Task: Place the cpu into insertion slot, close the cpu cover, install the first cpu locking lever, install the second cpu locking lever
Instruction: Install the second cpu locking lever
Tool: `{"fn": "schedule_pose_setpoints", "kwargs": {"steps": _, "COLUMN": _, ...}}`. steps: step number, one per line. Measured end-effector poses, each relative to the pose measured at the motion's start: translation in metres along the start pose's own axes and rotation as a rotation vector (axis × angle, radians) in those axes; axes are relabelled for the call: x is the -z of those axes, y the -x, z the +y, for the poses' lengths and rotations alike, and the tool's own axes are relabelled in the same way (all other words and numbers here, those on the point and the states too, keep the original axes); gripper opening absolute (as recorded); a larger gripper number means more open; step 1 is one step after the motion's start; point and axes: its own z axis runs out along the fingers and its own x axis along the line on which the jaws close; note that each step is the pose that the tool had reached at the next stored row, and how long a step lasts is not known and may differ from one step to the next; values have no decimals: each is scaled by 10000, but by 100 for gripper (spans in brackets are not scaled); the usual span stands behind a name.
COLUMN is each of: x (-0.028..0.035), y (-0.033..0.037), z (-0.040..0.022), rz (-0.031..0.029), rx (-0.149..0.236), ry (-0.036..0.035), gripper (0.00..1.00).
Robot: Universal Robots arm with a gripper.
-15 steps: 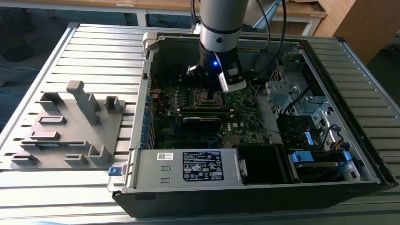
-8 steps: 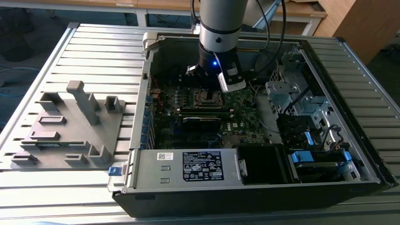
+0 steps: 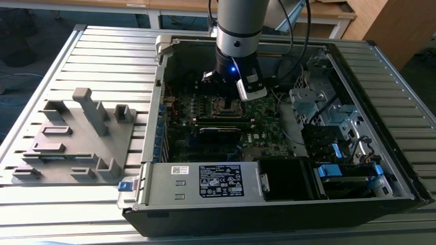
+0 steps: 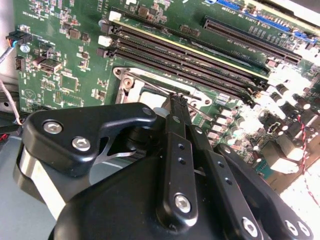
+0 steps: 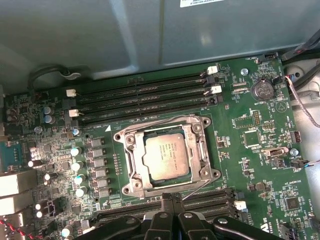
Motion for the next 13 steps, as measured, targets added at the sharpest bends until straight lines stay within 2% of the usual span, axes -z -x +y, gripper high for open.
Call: {"fn": "schedule_pose_setpoints", "kwargs": {"steps": 13, "x": -64, "y": -1, "z": -5, "rz": 0, "rx": 1, "ry": 1, "gripper": 11}}
